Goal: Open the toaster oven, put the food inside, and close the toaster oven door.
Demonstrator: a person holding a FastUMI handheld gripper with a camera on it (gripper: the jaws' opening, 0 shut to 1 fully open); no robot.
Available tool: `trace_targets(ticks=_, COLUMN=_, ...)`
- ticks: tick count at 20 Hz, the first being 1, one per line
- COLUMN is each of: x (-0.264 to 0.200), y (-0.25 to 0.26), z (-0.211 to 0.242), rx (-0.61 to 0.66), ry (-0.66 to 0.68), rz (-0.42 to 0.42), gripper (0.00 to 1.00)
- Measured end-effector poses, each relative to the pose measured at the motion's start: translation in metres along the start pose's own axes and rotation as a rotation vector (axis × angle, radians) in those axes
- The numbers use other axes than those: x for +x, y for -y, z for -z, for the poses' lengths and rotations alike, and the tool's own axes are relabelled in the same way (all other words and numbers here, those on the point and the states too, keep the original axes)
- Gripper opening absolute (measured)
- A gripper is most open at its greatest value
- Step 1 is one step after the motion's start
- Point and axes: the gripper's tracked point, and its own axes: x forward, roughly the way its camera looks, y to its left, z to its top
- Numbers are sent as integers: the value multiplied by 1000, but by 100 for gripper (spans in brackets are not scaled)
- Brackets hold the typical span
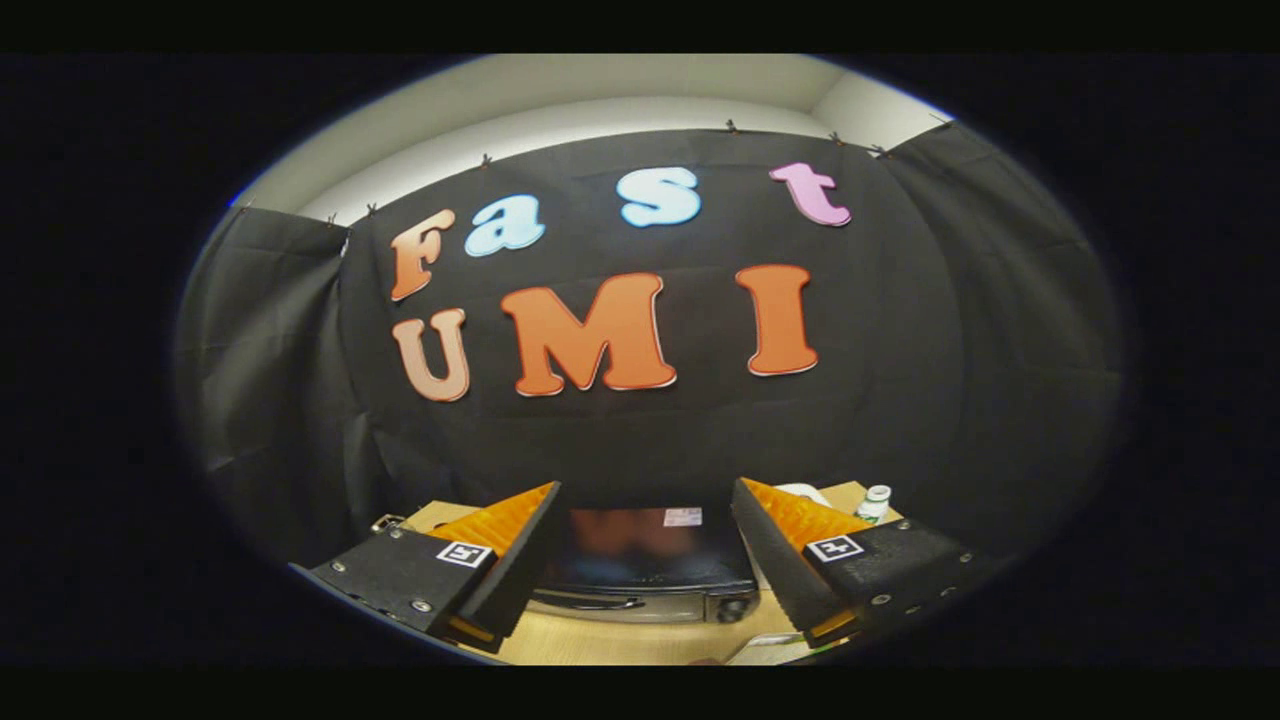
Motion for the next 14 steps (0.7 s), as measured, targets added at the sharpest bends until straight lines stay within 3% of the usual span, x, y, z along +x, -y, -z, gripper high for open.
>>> trace_targets(ticks=8, x=46, y=-33, z=113, rx=-52, ry=-205, rz=4, gripper=99)
trace_targets(ticks=14, x=66, y=-46, z=163, rx=-145, ry=-284, rz=12, gripper=99)
